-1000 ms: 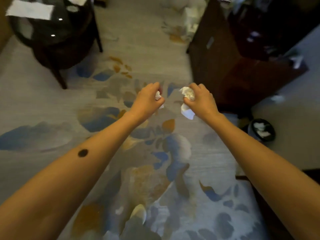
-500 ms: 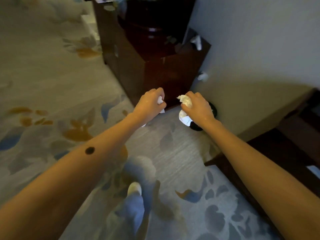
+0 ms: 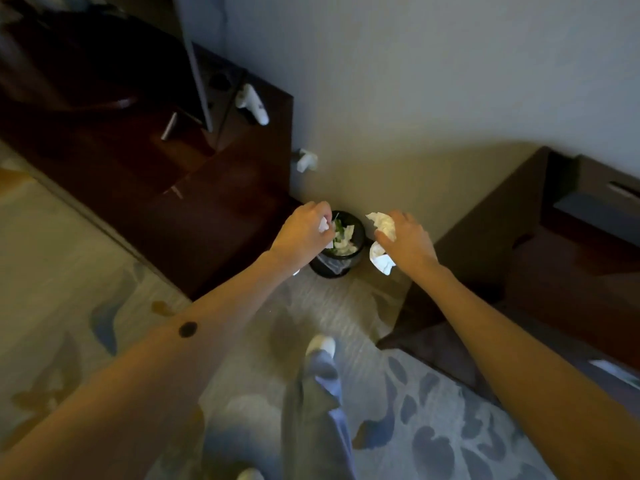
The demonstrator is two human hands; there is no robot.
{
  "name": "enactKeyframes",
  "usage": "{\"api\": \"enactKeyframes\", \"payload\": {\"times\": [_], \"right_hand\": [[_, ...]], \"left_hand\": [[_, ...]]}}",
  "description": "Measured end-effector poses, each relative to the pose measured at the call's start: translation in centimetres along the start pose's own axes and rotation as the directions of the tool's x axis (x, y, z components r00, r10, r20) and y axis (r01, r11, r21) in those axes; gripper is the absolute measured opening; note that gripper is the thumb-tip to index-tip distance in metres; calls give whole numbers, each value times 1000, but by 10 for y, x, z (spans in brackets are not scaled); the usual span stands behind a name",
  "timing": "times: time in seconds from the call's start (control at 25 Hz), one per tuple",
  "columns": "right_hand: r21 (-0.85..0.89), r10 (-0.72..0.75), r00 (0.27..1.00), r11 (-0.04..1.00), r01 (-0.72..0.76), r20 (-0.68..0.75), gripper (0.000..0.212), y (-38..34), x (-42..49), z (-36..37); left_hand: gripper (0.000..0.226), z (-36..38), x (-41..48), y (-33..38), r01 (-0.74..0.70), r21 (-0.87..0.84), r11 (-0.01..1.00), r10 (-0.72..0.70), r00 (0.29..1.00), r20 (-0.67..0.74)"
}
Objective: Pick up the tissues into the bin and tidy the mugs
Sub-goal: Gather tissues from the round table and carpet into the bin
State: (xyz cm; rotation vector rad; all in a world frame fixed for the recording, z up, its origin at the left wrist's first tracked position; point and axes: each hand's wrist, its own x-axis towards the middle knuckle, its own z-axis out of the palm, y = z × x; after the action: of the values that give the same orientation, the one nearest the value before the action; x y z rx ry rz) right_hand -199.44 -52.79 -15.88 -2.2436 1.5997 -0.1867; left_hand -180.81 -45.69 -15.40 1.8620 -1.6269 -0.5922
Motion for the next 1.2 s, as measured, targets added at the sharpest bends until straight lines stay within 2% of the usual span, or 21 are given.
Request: {"api": "enactKeyframes", "payload": {"times": [0.24,0.44,0.64,0.84,1.0,1.2], "right_hand": [[32,95,991,995,-98,99,42,71,176,46],[19,148,968,988,-155,204,42,131,284,118],[73,170,928,976,-205,332,44,173,348,226],[30,195,920,976,-218,339,46,204,387,330],[83,226,910,959,-270,348,44,218,401,382],[120,223,894,950,-289,388,51,223,408,408]], "left_hand": [[13,96,182,-43,47,55,997,-55,988,146],[13,182,285,-103,80,64,995,-93,971,220],[12,269,334,-191,167,0,986,-164,965,203],[16,353,361,-267,103,24,994,-106,946,306],[21,394,370,-308,97,46,994,-107,914,390],[37,412,378,-333,59,84,995,-92,881,464]]}}
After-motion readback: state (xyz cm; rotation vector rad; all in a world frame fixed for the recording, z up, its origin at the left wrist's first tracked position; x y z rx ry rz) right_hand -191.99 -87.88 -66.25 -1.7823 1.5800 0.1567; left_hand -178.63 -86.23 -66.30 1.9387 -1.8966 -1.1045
